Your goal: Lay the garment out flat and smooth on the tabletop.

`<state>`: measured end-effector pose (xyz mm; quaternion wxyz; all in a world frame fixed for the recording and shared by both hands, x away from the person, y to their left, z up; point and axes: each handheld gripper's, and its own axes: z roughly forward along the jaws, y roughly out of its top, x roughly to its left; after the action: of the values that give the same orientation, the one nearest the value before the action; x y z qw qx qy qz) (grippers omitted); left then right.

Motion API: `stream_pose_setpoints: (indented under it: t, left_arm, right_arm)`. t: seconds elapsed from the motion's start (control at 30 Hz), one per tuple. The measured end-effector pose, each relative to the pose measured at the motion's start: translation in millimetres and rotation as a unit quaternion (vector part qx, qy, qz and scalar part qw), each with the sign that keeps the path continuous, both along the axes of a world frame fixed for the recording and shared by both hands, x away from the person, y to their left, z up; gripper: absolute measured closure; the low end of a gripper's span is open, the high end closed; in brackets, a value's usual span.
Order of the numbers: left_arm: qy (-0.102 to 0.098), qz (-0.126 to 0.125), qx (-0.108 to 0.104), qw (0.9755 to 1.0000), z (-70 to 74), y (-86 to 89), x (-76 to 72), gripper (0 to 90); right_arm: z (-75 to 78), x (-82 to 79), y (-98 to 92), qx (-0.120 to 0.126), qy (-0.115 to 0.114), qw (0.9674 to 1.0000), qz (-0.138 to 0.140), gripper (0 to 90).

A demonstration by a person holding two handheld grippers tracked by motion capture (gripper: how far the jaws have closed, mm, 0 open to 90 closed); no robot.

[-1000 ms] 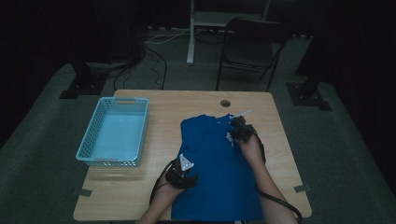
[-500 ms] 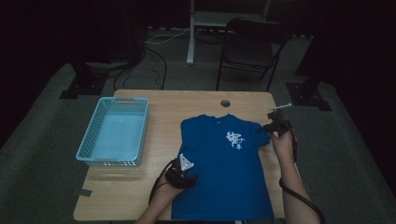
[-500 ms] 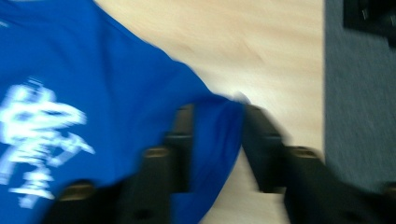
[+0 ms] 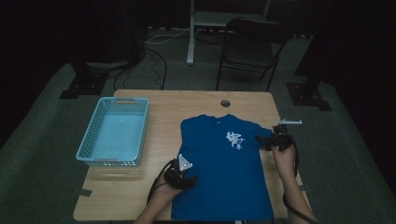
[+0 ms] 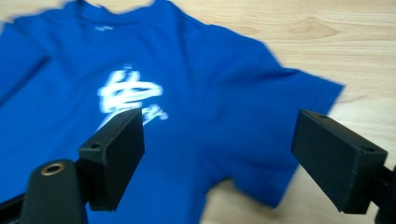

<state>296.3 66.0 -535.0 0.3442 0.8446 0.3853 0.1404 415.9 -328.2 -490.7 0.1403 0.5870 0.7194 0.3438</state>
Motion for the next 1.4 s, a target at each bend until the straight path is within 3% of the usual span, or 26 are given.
stream_pose_setpoints:
  t: [0.17, 0.2, 0.33, 0.37, 0.4, 0.43, 0.5, 0.57, 0.67, 0.73, 0.8, 0.87, 0.93, 0.97, 1.13, 1.27, 1.4]
  left_arm:
    - [0.005, 0.006, -0.031, 0.9995, 7.6, 5.3, 5.6, 28.9]
    - [0.004, 0.005, -0.027, 0.9996, 9.8, 5.0, 7.5, 20.8]
    - [-0.006, 0.015, -0.025, 0.9996, 19.0, 2.6, 18.6, 15.1]
    - [-0.005, 0.005, -0.042, 0.9991, 23.3, 2.4, 25.3, 10.2]
    - [-0.005, 0.005, -0.042, 0.9991, 23.3, 2.4, 25.3, 10.2]
    - [-0.008, -0.002, -0.064, 0.9979, 27.8, 1.7, 34.1, 10.2]
    - [-0.015, -0.007, -0.062, 0.9979, 31.5, -0.5, 42.3, 10.2]
    - [-0.026, -0.009, -0.052, 0.9983, 36.3, -5.3, 52.8, 10.3]
    - [-0.041, -0.005, -0.018, 0.999, 41.0, -17.3, 71.2, 10.8]
    - [-0.051, 0.012, 0.012, 0.9985, 41.6, -25.5, 82.4, 17.8]
    - [-0.053, 0.027, 0.016, 0.9981, 41.0, -31.5, 92.3, 20.6]
    - [-0.058, 0.044, 0.027, 0.9969, 38.5, -38.9, 102.7, 35.5]
    - [-0.056, 0.05, 0.033, 0.9966, 36.3, -42.6, 108.3, 39.8]
    - [-0.047, 0.052, 0.038, 0.9968, 30.2, -48.7, 118.4, 39.8]
    - [-0.03, 0.062, 0.064, 0.9956, 13.8, -57.8, 137.5, 48.9]
    - [-0.017, 0.077, 0.064, 0.9948, 5.5, -55.9, 146.3, 52.1]
    - [-0.013, 0.077, 0.054, 0.9955, 3.7, -53.2, 148.0, 61.3]
  right_arm:
    - [-19.8, -43.6, 1.9, 0.041, -0.046, 0.998, 0.015, 16.7]
    - [-24.3, -53.8, 1.9, 0.039, -0.056, 0.9975, 0.019, 16.7]
    - [-38.1, -89.9, -0.2, 0.043, -0.056, 0.9969, 0.036, 16.7]
    - [-40.7, -102.4, -2.4, 0.05, -0.059, 0.9962, 0.041, 16.7]
    - [-40.7, -102.4, -2.4, 0.05, -0.059, 0.9962, 0.041, 16.7]
    - [-43.8, -127.5, -9.3, 0.066, -0.085, 0.9932, 0.044, 16.7]
    - [-44.6, -134.5, -11.8, 0.069, -0.097, 0.992, 0.043, 16.7]
    - [-47.3, -154.1, -18.1, 0.05, -0.119, 0.9913, 0.027, 16.7]
    - [-54.2, -172.4, -24.6, 0.041, -0.115, 0.9924, 0.016, 16.8]
    - [-56.8, -176.7, -25.7, 0.045, -0.113, 0.9924, 0.019, 16.8]
    - [-56.7, -177.8, -25.4, 0.054, -0.121, 0.991, 0.023, 16.8]
    - [-56.7, -178.2, -24.0, 0.063, -0.126, 0.9897, 0.025, 16.8]
    - [-56.7, -177.9, -23.3, 0.061, -0.124, 0.99, 0.026, 16.8]
    - [-56.6, -177.8, -22.7, 0.058, -0.124, 0.9902, 0.026, 16.8]
    - [-57.1, -179.1, -27.0, 0.079, -0.126, 0.9884, 0.028, 16.8]
    - [-57.5, -177.9, -28.1, 0.086, -0.12, 0.9886, 0.032, 16.8]
    - [-57.8, -176.4, -27.4, 0.082, -0.112, 0.9897, 0.036, 16.8]
